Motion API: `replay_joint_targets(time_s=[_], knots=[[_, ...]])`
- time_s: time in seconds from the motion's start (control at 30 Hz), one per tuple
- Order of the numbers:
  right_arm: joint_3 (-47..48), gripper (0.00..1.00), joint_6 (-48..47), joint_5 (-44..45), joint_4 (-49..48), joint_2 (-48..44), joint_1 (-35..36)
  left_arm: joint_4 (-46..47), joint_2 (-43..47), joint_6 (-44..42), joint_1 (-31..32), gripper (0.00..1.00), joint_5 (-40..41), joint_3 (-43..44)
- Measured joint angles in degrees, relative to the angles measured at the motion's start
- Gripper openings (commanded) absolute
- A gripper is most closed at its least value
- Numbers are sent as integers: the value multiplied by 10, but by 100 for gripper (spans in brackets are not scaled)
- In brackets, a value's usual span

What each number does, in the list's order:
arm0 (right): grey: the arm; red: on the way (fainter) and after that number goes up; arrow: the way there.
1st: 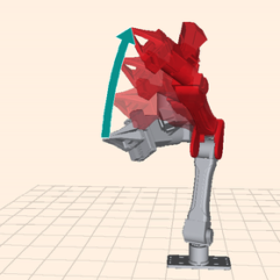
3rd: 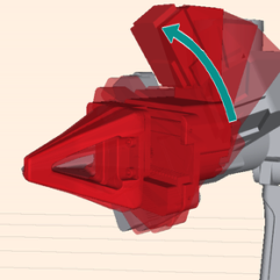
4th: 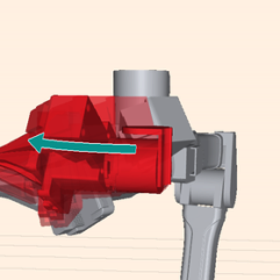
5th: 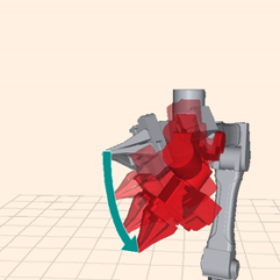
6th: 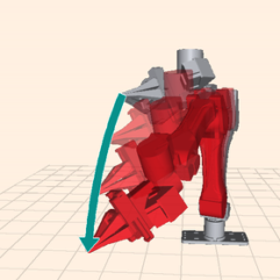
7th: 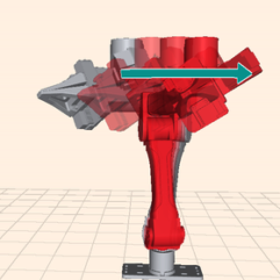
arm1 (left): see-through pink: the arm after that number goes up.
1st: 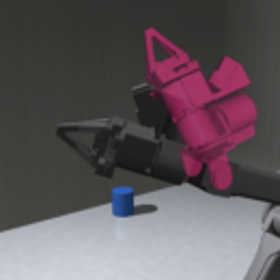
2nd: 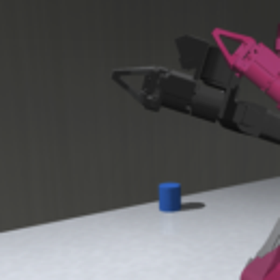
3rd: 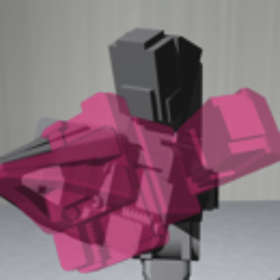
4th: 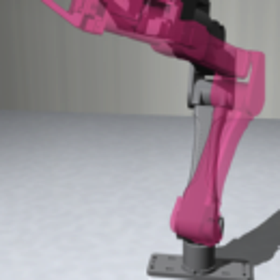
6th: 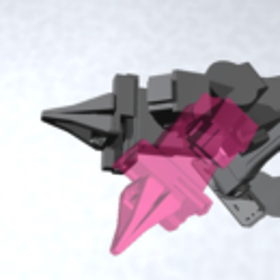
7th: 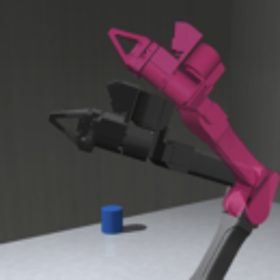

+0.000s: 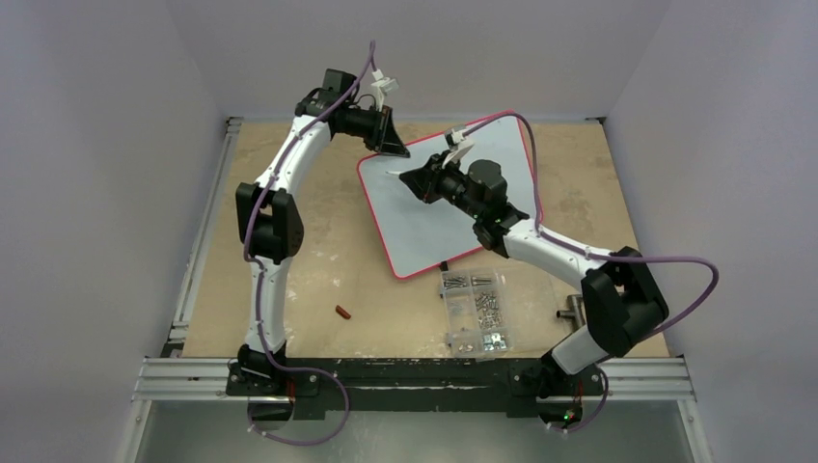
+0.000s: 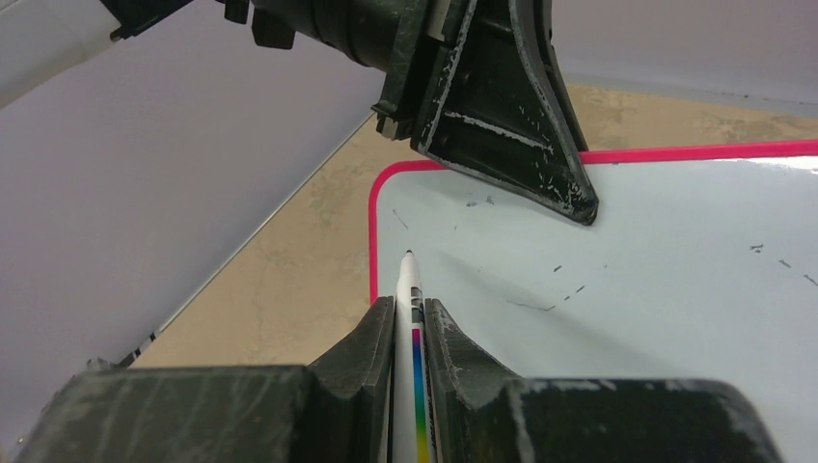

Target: Write a sentence on the whiteboard

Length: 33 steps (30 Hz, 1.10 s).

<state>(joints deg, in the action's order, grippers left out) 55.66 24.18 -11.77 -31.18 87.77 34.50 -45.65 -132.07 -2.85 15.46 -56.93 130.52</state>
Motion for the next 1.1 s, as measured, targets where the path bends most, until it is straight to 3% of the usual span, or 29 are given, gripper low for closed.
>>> replay_joint_targets(time_s=[1.1], knots=[[68, 0, -7, 36, 8, 78, 1, 1, 21, -9, 9, 0, 33, -18]])
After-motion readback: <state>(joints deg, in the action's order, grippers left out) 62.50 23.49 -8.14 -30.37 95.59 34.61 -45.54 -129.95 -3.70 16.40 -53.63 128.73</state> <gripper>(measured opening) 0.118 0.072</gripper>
